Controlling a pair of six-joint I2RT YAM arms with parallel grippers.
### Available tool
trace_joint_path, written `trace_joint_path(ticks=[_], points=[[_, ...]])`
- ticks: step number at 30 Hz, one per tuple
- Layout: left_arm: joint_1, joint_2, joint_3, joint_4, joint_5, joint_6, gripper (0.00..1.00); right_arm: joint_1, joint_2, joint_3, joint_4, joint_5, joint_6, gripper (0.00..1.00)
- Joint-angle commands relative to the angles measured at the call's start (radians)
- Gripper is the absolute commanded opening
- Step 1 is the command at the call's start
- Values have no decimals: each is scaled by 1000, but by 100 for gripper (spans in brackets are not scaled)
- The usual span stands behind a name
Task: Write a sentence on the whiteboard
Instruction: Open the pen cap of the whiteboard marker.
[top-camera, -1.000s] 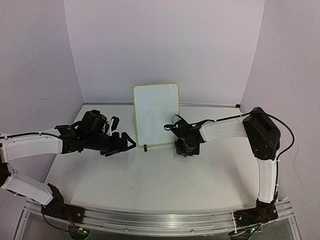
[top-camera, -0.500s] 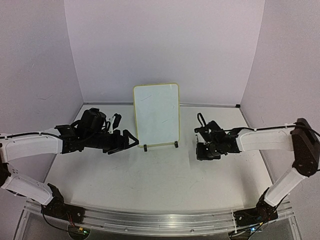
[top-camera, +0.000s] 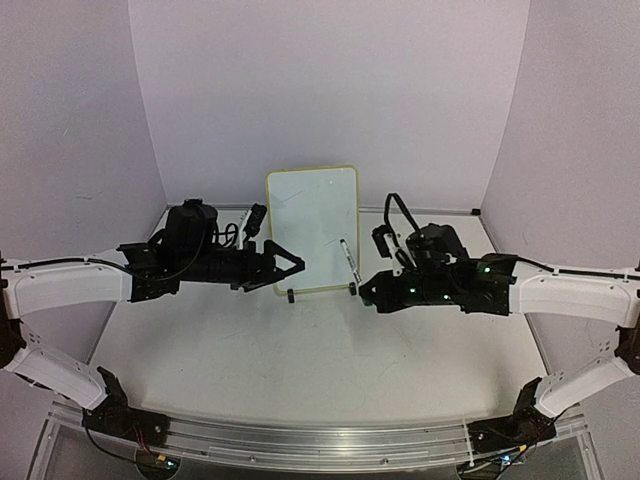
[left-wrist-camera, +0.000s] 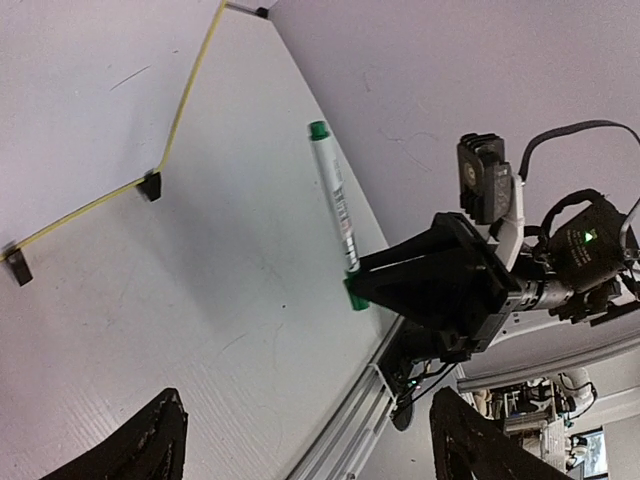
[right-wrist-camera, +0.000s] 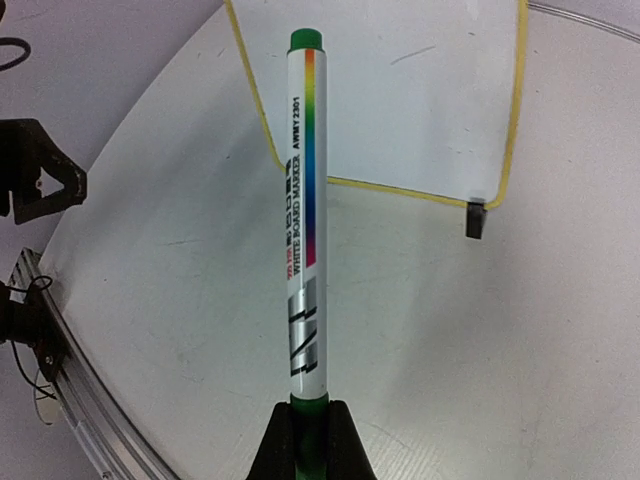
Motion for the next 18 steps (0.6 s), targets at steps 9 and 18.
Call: trace_joint_path(ticks=[9,18], points=[[-18,-3,16,143,18,-60,83,143,239,289,96,-77,-88,0],[-17,-15,-9,115,-59,-95,36,163,243,311,102,-92,-97,0]])
